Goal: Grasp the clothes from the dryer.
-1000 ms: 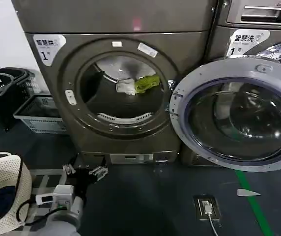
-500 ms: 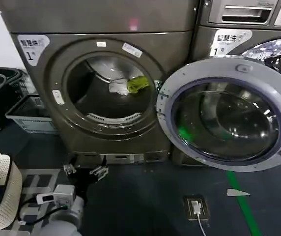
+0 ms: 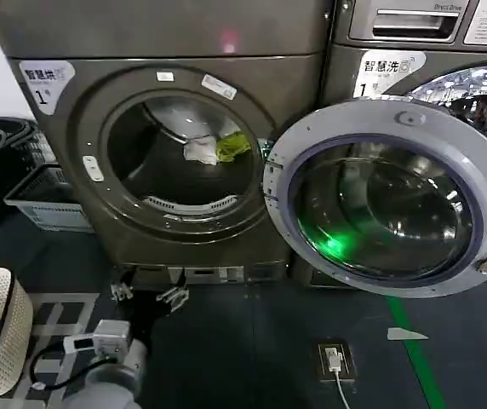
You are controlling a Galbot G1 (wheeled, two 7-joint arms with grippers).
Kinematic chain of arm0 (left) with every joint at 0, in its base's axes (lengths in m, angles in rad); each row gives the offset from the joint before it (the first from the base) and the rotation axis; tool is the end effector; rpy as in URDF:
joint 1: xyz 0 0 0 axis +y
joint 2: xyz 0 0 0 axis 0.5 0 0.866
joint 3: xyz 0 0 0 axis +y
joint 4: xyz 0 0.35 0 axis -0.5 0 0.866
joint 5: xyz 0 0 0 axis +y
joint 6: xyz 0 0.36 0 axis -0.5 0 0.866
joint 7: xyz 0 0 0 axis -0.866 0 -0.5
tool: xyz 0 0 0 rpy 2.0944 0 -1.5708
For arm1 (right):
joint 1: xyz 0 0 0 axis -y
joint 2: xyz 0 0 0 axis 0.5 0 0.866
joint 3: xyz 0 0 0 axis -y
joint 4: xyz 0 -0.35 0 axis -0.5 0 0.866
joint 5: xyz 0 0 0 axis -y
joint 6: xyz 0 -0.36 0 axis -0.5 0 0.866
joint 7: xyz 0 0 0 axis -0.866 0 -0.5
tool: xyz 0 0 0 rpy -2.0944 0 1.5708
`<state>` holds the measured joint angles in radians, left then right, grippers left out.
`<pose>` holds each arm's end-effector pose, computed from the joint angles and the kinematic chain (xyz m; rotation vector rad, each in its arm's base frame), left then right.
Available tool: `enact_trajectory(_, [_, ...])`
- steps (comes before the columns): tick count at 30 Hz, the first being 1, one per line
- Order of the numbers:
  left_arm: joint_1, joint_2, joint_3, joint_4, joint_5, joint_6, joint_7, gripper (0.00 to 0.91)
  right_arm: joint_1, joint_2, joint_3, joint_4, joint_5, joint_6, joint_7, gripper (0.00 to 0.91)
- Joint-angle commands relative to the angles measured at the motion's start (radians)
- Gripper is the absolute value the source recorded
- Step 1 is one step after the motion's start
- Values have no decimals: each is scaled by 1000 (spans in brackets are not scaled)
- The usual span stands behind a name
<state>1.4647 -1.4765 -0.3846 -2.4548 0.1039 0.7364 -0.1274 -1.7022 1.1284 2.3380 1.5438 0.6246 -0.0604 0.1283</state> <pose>0.1765 -0.0247 -0.1596 0.0363 -2.8749 -0.2236 -0.1758 -0.4696 -0.0864 2.0435 1.9024 -0.3597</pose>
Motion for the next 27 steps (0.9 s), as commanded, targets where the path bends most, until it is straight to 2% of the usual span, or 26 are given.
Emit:
enact_trajectory(1, [0,0,-1,1,0,49,-9,907,2,1,-2,1,2,3,2,907])
enact_trajectory(27, [0,-8,-4,10,-3,49,-35,907,-1,6,4,-4,1,1,4,907])
